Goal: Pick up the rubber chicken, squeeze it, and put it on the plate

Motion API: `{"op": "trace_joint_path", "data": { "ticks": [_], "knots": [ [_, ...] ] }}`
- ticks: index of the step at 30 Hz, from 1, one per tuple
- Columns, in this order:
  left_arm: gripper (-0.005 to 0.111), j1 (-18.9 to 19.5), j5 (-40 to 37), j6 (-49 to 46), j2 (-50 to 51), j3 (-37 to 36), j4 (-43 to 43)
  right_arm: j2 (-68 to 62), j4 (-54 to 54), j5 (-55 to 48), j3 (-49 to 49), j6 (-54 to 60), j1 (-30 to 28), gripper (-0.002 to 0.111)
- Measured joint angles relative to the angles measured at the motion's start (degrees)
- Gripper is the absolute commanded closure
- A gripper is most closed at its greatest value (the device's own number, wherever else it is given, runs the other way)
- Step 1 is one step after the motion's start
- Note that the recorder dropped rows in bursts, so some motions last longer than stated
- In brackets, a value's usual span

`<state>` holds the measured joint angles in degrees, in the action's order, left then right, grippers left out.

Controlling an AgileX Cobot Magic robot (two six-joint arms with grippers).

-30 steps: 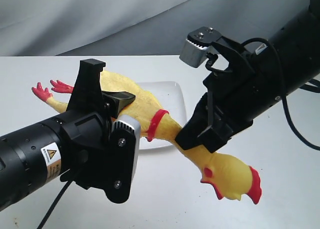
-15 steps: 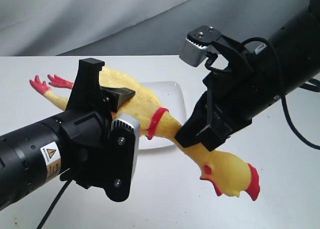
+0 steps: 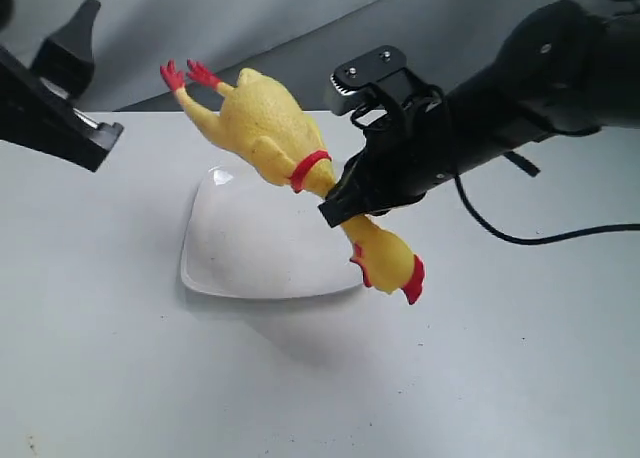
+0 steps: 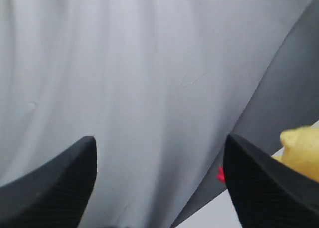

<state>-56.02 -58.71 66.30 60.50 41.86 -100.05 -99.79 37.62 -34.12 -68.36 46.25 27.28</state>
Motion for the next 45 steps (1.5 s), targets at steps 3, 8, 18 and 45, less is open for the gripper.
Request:
{"op": "trace_joint_path", "data": {
  "ticks": [3,8,18,45],
  "knots": [
    [0.058,0.0,3.77,1.93,-4.48,0.03,0.51,-7.95,-0.34,1.22,-5.83,-0.11,0.0,0.108],
    [0.076,0.0,4.26,2.05,-6.6,0.26,2.02,-13.69,-0.68,2.91,-9.32,-0.11,0.0,0.108],
    [0.097,0.0,4.77,2.05,-6.74,0.26,2.59,-18.05,-1.94,3.39,-9.96,0.0,0.0,0.099],
    [0.098,0.0,26.98,-27.08,-38.27,0.26,57.01,62.43,-13.55,10.8,17.46,-10.1,7.14,0.108]
  ]
}}
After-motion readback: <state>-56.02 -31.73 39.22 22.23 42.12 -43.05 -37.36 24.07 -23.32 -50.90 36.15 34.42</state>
